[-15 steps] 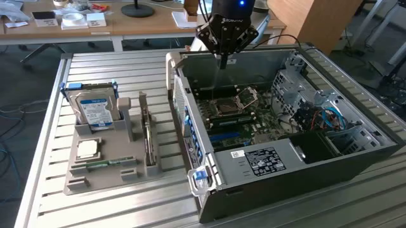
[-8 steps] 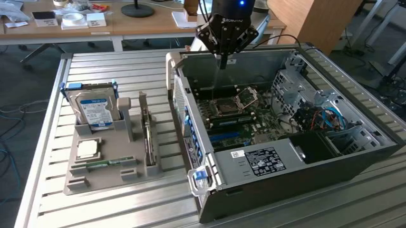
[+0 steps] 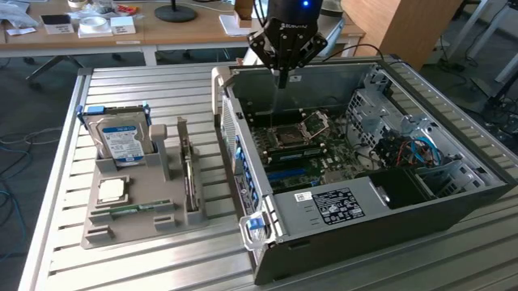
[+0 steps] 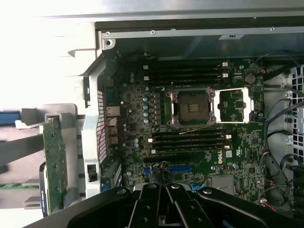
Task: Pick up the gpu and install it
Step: 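Reach for the gpu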
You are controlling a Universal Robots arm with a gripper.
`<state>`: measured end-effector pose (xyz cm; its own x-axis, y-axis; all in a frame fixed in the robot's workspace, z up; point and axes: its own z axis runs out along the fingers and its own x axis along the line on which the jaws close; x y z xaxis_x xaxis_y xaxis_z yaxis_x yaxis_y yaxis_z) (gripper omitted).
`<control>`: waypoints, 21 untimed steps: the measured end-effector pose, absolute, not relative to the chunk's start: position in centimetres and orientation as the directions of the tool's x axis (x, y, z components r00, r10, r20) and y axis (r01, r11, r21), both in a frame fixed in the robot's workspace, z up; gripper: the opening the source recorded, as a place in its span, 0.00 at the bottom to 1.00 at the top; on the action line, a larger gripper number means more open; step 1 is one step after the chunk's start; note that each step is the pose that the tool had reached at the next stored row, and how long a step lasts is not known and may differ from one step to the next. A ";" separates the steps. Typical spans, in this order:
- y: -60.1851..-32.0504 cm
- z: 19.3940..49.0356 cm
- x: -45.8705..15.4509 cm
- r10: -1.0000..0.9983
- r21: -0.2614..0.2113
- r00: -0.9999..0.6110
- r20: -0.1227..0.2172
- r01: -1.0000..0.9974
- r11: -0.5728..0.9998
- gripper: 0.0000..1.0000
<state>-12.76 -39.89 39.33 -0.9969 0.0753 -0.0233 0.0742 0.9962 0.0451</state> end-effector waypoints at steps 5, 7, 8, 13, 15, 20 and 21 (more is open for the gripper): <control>-39.9 39.3 -13.5 0.075 0.045 -0.997 -0.023 0.074 0.996 0.11; -39.9 39.3 -13.9 0.075 0.045 -0.997 -0.023 0.074 0.996 0.11; -39.9 39.3 -14.0 0.075 0.045 -0.997 -0.023 0.074 0.996 0.11; -39.9 39.3 -14.7 0.075 0.045 -0.997 -0.023 0.074 0.996 0.11; -39.9 39.3 -14.9 0.075 0.045 -0.997 -0.023 0.074 0.996 0.11; -39.9 39.3 -15.8 0.075 0.045 -0.997 -0.023 0.074 0.996 0.11; -39.9 39.3 -16.1 0.075 0.045 -0.997 -0.023 0.074 0.996 0.11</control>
